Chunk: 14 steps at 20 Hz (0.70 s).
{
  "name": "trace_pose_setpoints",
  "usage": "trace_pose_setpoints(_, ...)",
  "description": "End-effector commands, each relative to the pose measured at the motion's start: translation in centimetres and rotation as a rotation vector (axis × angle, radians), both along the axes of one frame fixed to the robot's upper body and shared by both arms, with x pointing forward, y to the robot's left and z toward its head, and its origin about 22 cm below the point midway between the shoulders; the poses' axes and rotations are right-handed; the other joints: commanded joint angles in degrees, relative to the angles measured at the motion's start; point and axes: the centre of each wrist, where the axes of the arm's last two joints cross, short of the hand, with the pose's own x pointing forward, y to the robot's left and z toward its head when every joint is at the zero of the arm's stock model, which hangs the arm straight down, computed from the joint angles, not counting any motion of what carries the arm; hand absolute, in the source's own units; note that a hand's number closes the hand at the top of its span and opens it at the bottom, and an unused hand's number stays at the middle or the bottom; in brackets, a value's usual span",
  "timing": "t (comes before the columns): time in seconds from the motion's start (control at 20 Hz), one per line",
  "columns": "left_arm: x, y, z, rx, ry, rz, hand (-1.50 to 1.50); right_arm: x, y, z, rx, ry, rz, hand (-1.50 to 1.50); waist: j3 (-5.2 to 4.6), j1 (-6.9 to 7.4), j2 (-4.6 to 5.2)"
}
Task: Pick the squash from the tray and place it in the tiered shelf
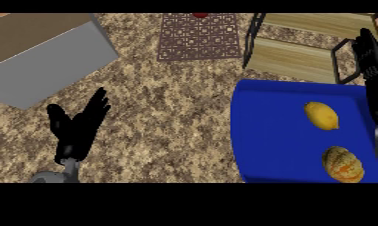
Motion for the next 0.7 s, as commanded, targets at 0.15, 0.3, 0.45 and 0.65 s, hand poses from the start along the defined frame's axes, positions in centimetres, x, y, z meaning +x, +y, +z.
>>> trace_pose_setpoints(0.15,-0.7,2.3,-0.4,0.047,0.022,0.08,0.0,-5.4,-3.0,-11.0,0.625,0.303,-0.132,1.5,0.82,-2.81,-0.73)
trace_pose_setpoints(0.3,-0.2,1.8,0.1,0.023,0.01,0.055,0.0,-12.6,-5.6,-17.1,0.486,0.833,-0.144,1.5,0.65,-0.73,1.83)
trace_pose_setpoints(0.45,-0.9,1.9,-0.6,0.019,0.043,0.061,0.0,-14.7,-4.4,-20.0,0.894,0.842,-0.18,1.5,1.01,-1.85,0.73)
trace_pose_setpoints(0.65,-1.0,3.2,-0.6,0.034,0.061,0.075,0.0,-17.0,-7.1,-20.4,1.081,0.802,-0.096,-1.5,0.58,-1.39,-0.67)
